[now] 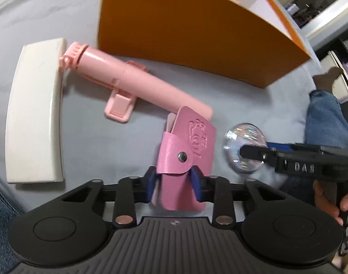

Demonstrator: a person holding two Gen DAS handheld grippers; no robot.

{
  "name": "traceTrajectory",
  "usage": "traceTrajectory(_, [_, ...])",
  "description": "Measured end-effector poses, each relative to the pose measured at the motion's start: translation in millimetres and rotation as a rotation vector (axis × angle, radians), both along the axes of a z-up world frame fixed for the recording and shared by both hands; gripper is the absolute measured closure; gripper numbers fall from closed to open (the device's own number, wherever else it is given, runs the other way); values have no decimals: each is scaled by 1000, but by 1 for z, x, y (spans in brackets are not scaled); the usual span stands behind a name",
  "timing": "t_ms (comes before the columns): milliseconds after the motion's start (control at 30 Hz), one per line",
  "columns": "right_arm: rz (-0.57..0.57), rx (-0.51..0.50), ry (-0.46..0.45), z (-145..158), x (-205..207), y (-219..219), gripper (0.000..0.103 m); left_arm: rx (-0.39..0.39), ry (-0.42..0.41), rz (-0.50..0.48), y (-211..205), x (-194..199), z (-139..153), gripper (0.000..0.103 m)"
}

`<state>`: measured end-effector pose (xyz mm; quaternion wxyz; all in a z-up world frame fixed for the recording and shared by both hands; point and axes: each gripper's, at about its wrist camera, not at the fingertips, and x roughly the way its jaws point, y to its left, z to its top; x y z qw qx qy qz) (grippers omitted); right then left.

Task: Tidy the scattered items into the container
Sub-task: 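Grasp the glittery compact mirror with the right tool while the left tool holds the card holder, then carry the card holder and compact mirror over the orange box with both tools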

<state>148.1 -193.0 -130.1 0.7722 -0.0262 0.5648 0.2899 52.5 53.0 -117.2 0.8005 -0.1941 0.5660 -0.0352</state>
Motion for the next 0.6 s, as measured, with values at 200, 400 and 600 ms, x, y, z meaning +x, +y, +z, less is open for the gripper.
traceTrajectory(200, [16,32,-17,16,-15,-1,75,10,-45,-54,-12,-6,14,78])
traceTrajectory(400, [51,51,-65,29,-24,-8,77,3,-79,-82,-19,-6,24,80])
traceTrajectory(600, [73,55,-63,27,-25,9,77,-9,-87,-90,-27,2,20,79])
